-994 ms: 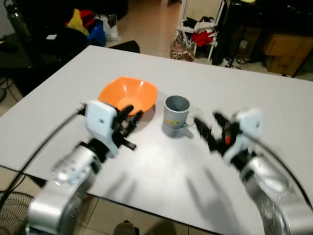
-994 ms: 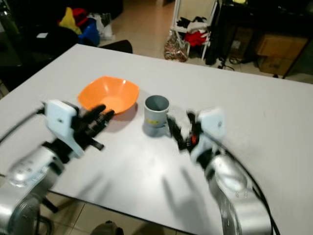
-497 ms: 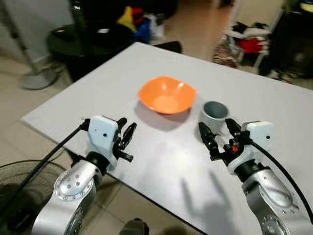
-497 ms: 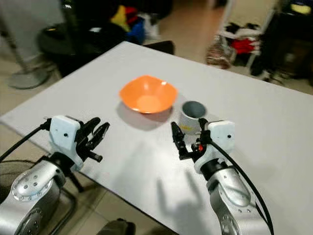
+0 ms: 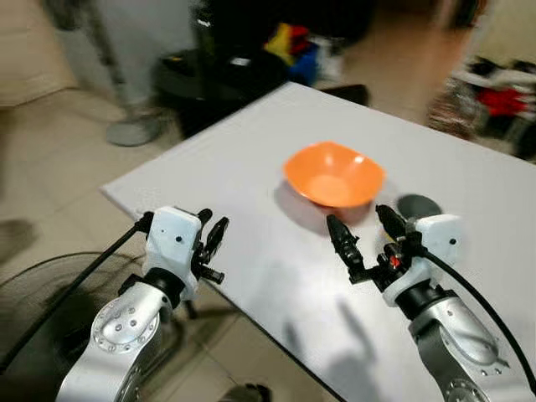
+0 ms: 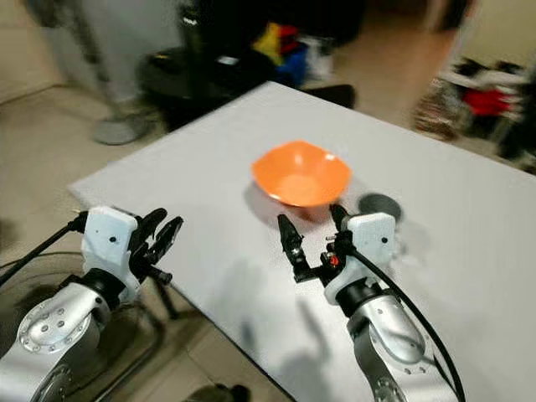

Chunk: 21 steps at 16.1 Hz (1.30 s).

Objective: Setting the table

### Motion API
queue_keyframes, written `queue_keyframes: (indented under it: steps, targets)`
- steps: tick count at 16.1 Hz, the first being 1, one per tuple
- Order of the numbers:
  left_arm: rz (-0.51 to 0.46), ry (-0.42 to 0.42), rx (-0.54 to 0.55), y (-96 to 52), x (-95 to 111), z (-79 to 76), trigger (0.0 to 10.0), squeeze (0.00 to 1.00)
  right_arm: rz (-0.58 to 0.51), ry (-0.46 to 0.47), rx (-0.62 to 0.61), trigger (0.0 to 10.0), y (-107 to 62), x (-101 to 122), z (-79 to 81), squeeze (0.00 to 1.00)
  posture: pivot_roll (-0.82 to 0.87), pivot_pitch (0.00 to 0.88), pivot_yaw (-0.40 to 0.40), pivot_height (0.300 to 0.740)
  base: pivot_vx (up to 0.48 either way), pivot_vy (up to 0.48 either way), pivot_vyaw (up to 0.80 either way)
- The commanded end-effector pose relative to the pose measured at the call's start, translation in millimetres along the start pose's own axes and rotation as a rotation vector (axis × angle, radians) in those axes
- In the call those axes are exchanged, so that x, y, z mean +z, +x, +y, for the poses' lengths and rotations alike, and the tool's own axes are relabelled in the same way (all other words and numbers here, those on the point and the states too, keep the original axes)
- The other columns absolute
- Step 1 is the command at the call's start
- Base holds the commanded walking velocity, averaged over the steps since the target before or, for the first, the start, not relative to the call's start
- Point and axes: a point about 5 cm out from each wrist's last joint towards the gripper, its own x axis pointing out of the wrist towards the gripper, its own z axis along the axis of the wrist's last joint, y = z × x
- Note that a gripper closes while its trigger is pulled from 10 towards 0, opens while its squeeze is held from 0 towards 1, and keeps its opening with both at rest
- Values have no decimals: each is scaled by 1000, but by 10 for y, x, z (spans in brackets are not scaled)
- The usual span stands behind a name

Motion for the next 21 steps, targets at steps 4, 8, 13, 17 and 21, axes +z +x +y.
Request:
queue_keyframes:
  steps: [4,8,13,17,21]
  targets:
    - [4,27,28,-15,5,7,10000,0,-2,14,65,10000,14,-15,57,1000,174,0,22,727,0,0,800]
    - [-1,24,38,-18,23,22,10000,0,13,15,82,10000,25,-46,69,1000,182,0,17,727,0,0,800]
    - [-11,12,49,-37,52,42,10000,0,18,24,99,10000,59,-76,77,1000,201,0,9,727,0,0,800]
    - [-14,22,65,-40,72,104,10000,0,18,32,93,10000,83,-98,77,1000,203,0,12,727,0,300,800]
    - [-9,33,71,-29,67,141,10000,0,19,59,44,10000,85,-120,51,1000,204,0,12,727,0,301,600]
